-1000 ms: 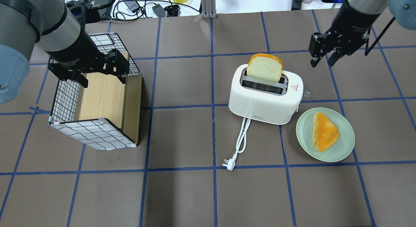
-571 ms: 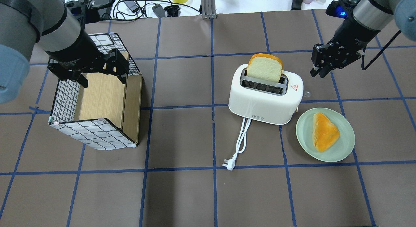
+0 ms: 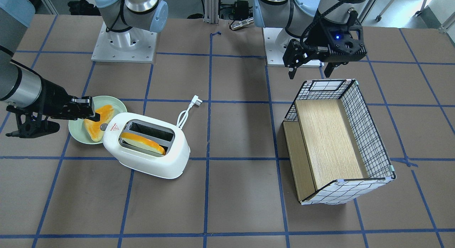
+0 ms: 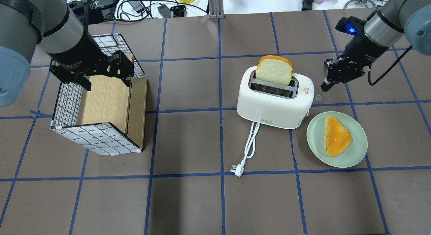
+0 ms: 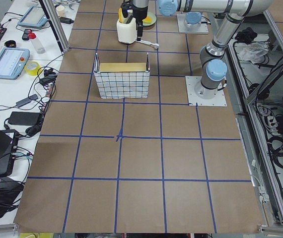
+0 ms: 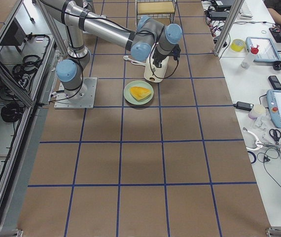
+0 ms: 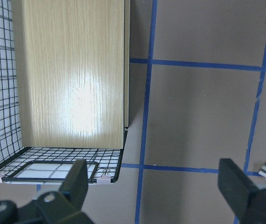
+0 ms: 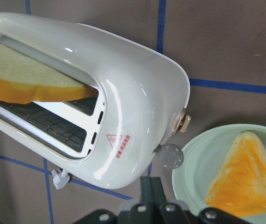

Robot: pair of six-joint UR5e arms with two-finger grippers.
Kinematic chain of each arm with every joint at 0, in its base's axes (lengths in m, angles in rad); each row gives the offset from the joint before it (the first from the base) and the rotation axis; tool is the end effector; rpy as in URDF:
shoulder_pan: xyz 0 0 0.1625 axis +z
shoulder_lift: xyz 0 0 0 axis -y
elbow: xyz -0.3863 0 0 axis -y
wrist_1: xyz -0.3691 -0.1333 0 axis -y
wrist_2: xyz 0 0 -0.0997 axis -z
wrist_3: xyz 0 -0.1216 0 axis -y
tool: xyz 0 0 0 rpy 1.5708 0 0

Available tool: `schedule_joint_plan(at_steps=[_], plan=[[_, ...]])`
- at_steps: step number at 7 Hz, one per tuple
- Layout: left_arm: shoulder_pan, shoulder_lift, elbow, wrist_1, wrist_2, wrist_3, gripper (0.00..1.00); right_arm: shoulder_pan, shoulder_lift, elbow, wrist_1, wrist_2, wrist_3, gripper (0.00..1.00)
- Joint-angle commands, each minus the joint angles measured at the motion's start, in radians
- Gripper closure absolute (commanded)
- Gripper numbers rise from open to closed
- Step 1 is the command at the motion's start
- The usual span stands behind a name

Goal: Press toaster with right arm
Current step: 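Move the right gripper down toward the lever on the toaster's side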

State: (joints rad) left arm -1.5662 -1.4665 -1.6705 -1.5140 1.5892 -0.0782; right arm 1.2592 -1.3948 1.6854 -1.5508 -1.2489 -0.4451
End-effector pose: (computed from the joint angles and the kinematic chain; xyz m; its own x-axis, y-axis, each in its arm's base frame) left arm -0.1291 -0.4364 0.4332 -0.9964 -0.0837 -0.0135 -0.0827 0.9946 -0.0626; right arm 0.0161 -0.5104 0.2968 -0.9139 -0.0446 -0.4035 -0.1125 0.9828 0.1462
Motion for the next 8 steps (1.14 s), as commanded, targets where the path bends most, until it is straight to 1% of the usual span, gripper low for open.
schedule_joint_plan(at_steps=[1, 3, 8], plan=[[0.0, 0.0, 0.0, 0.0, 0.0, 0.0, 0.0, -0.032, 0.0, 0.033, 0.003, 0.046, -0.026, 0.99], [0.0, 0.0, 0.0, 0.0, 0.0, 0.0, 0.0, -0.032, 0.002, 0.034, 0.0, 0.091, -0.026, 1.0], [0.0, 0.0, 0.0, 0.0, 0.0, 0.0, 0.0, -0.075, 0.007, 0.042, -0.014, 0.082, -0.027, 1.0]])
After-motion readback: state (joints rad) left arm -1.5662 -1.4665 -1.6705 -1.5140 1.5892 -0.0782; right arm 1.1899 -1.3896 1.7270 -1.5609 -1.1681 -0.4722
